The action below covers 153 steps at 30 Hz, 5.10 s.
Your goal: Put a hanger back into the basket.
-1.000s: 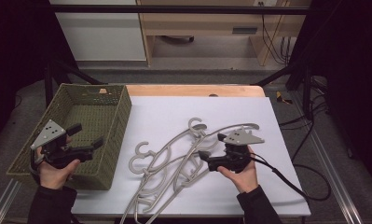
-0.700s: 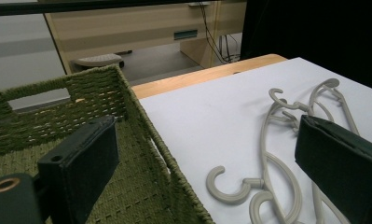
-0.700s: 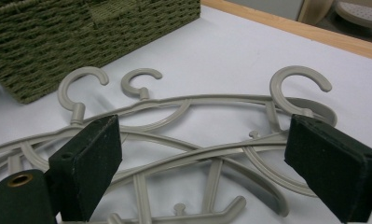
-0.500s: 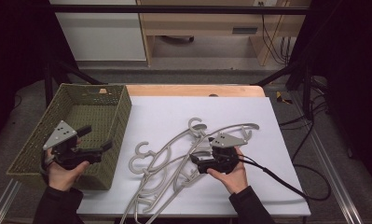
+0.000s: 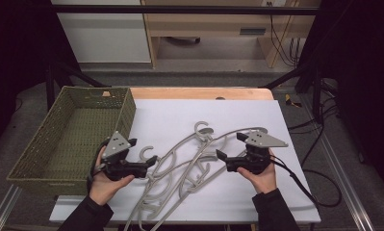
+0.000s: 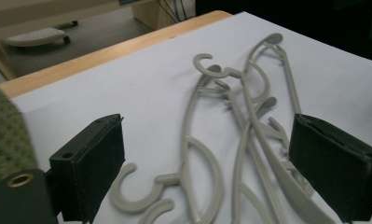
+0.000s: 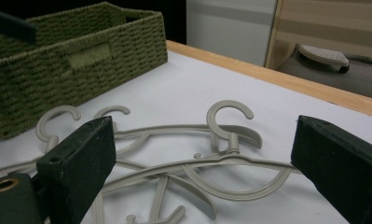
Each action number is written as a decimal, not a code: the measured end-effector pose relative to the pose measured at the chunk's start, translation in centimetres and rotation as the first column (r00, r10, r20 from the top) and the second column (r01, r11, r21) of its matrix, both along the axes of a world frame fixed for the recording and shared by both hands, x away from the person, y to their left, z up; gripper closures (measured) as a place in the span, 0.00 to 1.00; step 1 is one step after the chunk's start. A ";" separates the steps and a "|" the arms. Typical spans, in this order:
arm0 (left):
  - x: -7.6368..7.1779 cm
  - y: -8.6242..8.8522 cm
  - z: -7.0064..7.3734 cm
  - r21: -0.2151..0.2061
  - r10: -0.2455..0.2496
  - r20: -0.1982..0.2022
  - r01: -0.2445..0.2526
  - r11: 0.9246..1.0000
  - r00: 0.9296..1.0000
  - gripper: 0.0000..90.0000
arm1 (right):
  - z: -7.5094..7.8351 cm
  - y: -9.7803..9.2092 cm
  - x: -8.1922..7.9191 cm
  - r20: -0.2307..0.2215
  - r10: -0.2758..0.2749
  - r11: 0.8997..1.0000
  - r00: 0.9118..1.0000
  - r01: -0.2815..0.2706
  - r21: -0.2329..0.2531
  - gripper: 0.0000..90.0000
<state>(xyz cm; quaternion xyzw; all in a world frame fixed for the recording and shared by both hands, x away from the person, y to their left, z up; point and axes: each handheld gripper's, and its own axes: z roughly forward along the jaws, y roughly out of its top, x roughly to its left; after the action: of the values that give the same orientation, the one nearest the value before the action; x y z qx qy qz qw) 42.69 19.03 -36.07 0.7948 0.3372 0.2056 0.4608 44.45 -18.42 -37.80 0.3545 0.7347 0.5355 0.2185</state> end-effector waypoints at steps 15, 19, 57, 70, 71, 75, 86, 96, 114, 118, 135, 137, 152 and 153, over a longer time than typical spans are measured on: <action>3.1 -8.8 -2.8 0.161 -0.115 -0.159 0.141 0.977 0.981 0.23 | 0.1 -3.0 -0.4 0.009 -0.066 0.998 0.998 0.066 0.008 0.06; 4.3 -10.4 -3.7 0.196 -0.111 -0.184 0.147 0.970 0.977 0.29 | 0.1 -3.3 -0.3 0.007 -0.080 0.997 0.997 0.079 0.014 0.06; 8.5 -13.9 -8.1 0.278 -0.089 -0.327 0.186 0.942 0.941 0.83 | -0.1 -3.6 -0.1 -0.005 -0.071 0.997 0.997 0.071 0.001 0.05; 8.9 -12.4 -6.6 0.247 -0.045 -0.323 0.130 0.960 0.945 0.89 | -0.1 -3.6 -0.1 -0.005 -0.070 0.998 0.998 0.070 -0.003 0.05; 8.9 -12.3 -6.5 0.253 -0.046 -0.326 0.134 0.958 0.944 0.90 | -0.1 -3.6 -0.1 -0.005 -0.070 0.998 0.998 0.070 -0.003 0.05; 8.7 -12.1 -6.2 0.244 -0.047 -0.323 0.131 0.961 0.945 0.91 | -0.1 -3.6 -0.1 -0.004 -0.070 0.998 0.998 0.070 -0.003 0.05; 7.6 -10.5 -3.8 0.124 -0.085 -0.290 0.125 0.984 0.953 0.91 | 0.1 -3.9 -0.3 0.005 -0.069 0.998 0.998 0.069 -0.005 0.05; 6.3 -6.5 1.0 0.084 -0.008 -0.176 0.023 0.996 0.984 0.91 | 0.7 -4.7 -0.6 0.014 -0.091 0.996 0.996 0.091 0.007 0.04; 4.3 5.1 8.3 0.042 0.150 -0.044 -0.148 0.988 0.988 0.91 | 1.4 -6.1 -1.1 0.025 -0.126 0.992 0.992 0.125 0.033 0.02; 4.0 7.8 9.0 0.037 0.193 -0.026 -0.192 0.981 0.981 0.91 | 1.4 -6.2 -1.1 0.024 -0.132 0.991 0.991 0.131 0.029 0.01; 4.8 17.3 7.8 0.063 0.329 -0.024 -0.327 0.943 0.944 0.91 | 1.3 -6.2 -1.0 0.015 -0.135 0.991 0.991 0.134 0.022 0.01; 5.0 18.1 7.4 0.071 0.338 -0.028 -0.336 0.939 0.941 0.91 | 1.2 -6.2 -0.9 0.013 -0.137 0.990 0.991 0.136 0.020 0.01; 5.4 24.1 4.9 0.111 0.429 -0.042 -0.422 0.900 0.903 0.91 | 1.1 -6.1 -0.8 0.007 -0.133 0.991 0.991 0.133 0.012 0.01; 5.3 24.5 4.7 0.114 0.433 -0.043 -0.427 0.897 0.900 0.91 | 1.1 -6.0 -0.8 0.003 -0.133 0.991 0.991 0.133 0.016 0.01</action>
<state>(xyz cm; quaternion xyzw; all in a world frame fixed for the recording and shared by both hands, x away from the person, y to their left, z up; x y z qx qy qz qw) 47.99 43.55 -31.32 0.7295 0.5088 0.2924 0.3513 43.62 -24.45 -36.68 0.4033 0.7046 0.5265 0.2524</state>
